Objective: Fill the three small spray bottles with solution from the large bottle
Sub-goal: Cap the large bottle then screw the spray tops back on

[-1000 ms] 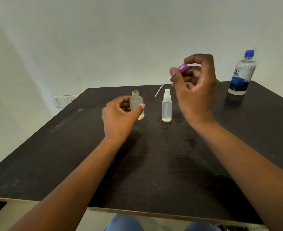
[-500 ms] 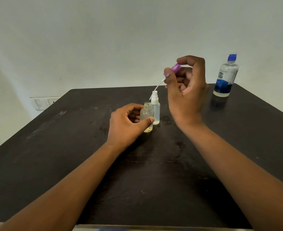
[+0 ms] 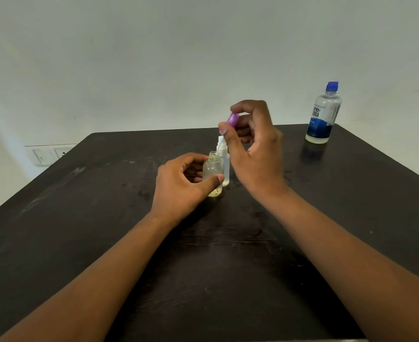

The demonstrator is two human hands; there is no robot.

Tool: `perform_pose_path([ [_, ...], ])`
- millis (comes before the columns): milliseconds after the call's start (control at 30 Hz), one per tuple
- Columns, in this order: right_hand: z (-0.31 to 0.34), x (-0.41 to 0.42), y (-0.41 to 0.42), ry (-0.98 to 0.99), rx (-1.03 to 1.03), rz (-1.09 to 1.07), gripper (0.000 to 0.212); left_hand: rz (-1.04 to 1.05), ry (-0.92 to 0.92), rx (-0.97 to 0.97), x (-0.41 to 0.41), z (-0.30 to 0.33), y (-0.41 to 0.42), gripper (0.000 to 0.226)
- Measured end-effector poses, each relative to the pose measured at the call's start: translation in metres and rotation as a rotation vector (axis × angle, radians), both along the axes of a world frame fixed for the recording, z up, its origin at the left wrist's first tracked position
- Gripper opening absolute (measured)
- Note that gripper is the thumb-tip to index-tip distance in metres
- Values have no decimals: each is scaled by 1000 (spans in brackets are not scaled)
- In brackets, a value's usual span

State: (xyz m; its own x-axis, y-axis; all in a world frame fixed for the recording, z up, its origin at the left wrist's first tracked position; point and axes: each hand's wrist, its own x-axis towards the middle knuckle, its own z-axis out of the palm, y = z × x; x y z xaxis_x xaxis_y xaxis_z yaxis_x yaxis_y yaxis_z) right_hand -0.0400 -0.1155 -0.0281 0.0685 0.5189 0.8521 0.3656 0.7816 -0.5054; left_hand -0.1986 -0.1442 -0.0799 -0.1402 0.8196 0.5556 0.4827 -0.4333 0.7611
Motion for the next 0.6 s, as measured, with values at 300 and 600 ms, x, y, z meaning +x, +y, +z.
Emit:
perform_pose_path([
  [300, -7, -4, -4, -108, -40, 59, 27, -13, -22, 25, 1, 3, -1, 37],
  [600, -14, -8, -4, -211, -71, 77, 31, -15, -48, 44, 0, 3, -1, 31],
])
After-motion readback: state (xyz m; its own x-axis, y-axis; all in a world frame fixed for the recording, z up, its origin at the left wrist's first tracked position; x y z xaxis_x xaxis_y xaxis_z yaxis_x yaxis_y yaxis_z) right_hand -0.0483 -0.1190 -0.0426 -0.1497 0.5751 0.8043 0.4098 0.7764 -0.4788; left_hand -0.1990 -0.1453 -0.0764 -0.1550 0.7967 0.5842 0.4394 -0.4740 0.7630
